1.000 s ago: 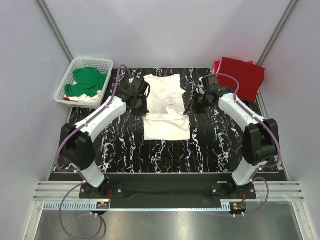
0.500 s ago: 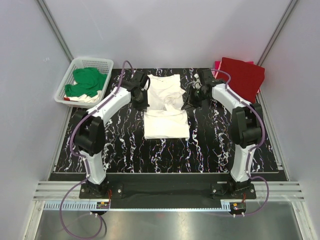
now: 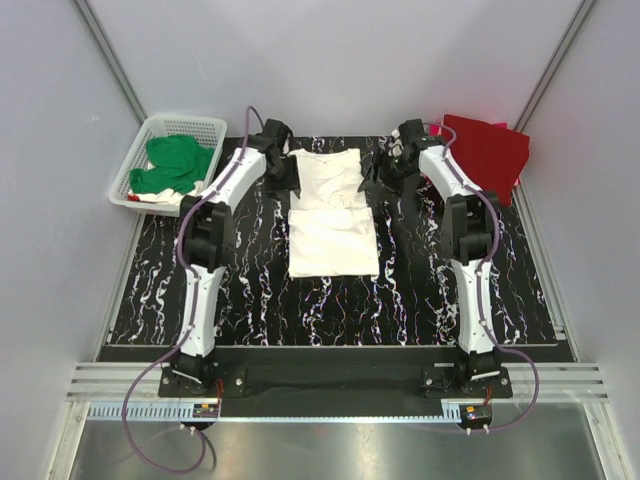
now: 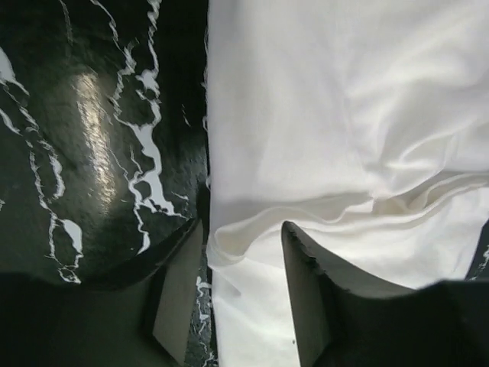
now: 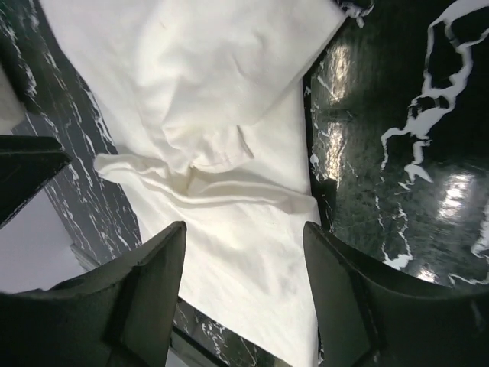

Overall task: Fold and stack the t-shirts
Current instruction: Fold the tshirt

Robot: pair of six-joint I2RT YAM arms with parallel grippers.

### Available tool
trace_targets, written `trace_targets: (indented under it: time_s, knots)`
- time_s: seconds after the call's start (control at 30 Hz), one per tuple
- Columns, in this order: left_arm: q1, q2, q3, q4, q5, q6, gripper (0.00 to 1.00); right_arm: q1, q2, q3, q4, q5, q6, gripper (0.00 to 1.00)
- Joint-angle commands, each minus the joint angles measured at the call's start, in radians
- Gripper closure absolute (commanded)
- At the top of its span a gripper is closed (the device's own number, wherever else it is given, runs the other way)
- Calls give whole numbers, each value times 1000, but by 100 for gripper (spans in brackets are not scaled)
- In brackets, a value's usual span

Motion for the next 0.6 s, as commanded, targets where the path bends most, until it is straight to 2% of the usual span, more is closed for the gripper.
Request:
trace_targets:
  time_s: [0.0,0.03,0.1,0.13,0.17,0.27,0.4,0.47,0.57]
  knots:
    - [24,-73,104,-56,38,-2,44,-20,-52,155,-117,10,-40,30]
    - [22,-133,47,-46,30,1,43,-19,-81,131,-111,19,-50,30]
    - [18,-208,-48,16,7,1,43,-20,-203,-36,-32,32,-51,29]
    - [15,-288,-167,40,-3,-1,44,-22,-249,-108,9,21,-38,29]
    - [10,-328,-232,101,-7,-5,45,-20,-332,-253,106,4,-28,30]
    - [-5,-445,-445,212,15,-14,49,-17,-429,-458,247,-74,23,37]
    - [-34,-471,-564,290,44,-24,51,3,-411,-528,278,-108,19,54]
    - [-50,-437,-565,306,58,-27,52,17,-365,-514,262,-111,2,62]
    - [-64,-375,-538,323,76,-31,53,26,-299,-471,234,-97,-17,69]
